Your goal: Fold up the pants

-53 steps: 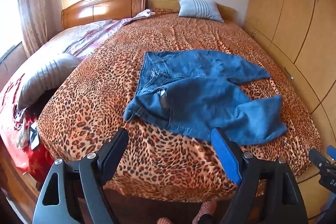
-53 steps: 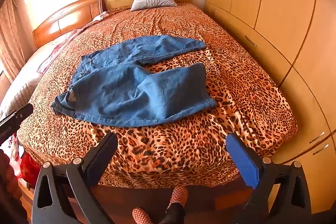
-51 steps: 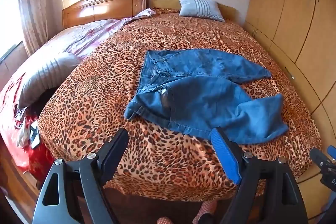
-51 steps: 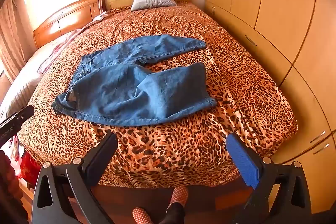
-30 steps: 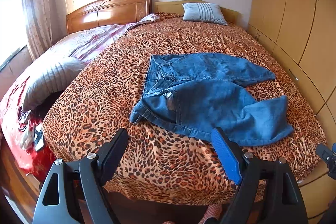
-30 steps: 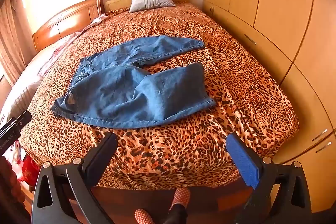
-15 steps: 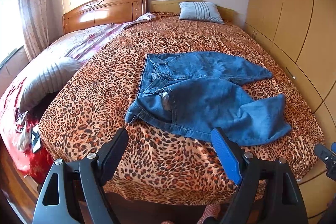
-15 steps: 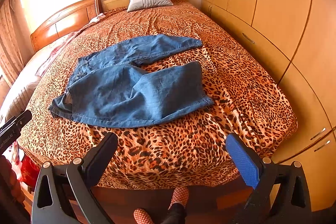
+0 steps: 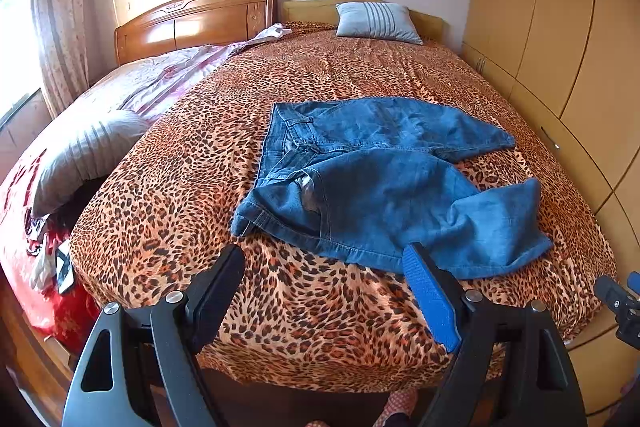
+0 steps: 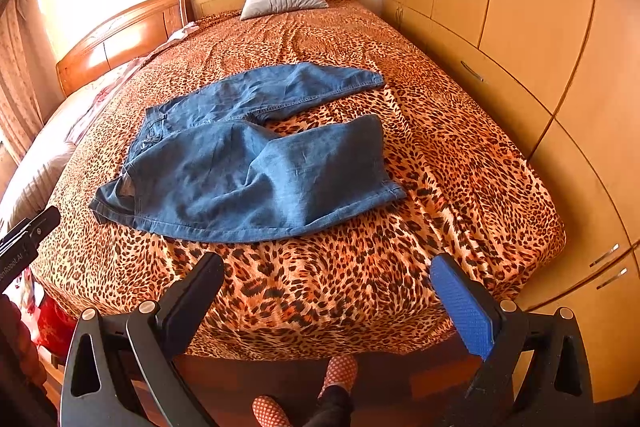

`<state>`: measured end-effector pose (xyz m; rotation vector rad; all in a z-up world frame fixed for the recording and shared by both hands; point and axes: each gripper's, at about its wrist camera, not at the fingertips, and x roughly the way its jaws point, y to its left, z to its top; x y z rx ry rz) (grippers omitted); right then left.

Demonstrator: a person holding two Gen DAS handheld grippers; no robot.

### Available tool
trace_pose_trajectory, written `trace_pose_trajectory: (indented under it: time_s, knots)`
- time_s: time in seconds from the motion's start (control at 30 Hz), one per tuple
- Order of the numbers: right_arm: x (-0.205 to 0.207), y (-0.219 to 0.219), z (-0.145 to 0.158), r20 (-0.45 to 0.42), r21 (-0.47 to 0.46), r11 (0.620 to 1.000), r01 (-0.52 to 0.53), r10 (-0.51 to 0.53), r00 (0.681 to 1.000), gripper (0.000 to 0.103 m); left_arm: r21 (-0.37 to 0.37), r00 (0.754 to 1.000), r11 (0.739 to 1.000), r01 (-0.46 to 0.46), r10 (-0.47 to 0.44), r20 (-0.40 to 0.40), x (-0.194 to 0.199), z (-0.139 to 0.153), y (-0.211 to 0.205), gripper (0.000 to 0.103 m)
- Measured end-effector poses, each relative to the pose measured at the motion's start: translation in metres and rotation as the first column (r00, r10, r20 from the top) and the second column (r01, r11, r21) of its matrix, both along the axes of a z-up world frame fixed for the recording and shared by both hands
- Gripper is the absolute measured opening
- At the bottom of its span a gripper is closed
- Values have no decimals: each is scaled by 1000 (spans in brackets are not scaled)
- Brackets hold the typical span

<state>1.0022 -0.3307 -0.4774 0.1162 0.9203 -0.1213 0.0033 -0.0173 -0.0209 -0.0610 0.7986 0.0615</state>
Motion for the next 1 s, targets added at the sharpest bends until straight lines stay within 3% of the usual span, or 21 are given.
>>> trace_pose_trajectory:
  time_s: [1.0]
  knots:
    - [18, 1, -11, -26, 0, 1000, -26, 26, 999, 103, -3, 999, 1000, -16, 16, -28, 15, -7, -11, 82]
